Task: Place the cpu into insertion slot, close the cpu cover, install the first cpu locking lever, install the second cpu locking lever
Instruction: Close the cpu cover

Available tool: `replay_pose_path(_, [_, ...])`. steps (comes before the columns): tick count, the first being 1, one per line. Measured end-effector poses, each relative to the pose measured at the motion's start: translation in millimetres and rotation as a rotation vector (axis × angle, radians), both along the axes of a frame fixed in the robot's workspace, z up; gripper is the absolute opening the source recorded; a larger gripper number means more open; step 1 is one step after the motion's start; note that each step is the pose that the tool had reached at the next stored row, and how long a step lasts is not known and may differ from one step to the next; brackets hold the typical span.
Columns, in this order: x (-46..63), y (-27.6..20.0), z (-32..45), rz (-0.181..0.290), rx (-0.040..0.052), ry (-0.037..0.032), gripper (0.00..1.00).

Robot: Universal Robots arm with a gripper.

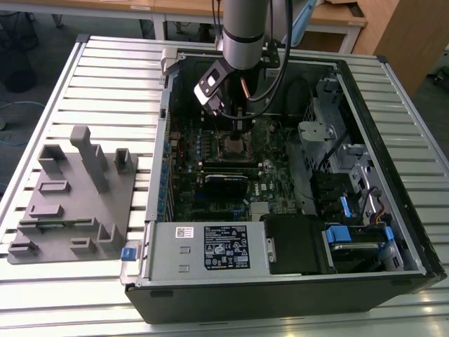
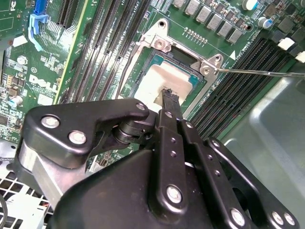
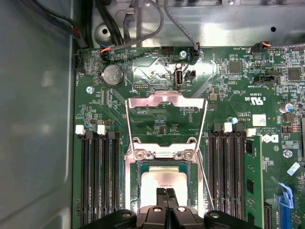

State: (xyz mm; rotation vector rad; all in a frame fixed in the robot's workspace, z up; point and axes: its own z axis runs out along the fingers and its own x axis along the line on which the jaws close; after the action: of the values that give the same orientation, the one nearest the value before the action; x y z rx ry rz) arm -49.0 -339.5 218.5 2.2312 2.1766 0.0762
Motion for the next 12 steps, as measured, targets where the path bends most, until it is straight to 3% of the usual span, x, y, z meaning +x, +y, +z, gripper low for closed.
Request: replay_pose_path(12, [0.0, 0.0, 4.4, 0.0, -0.0001, 0.0001, 0.1])
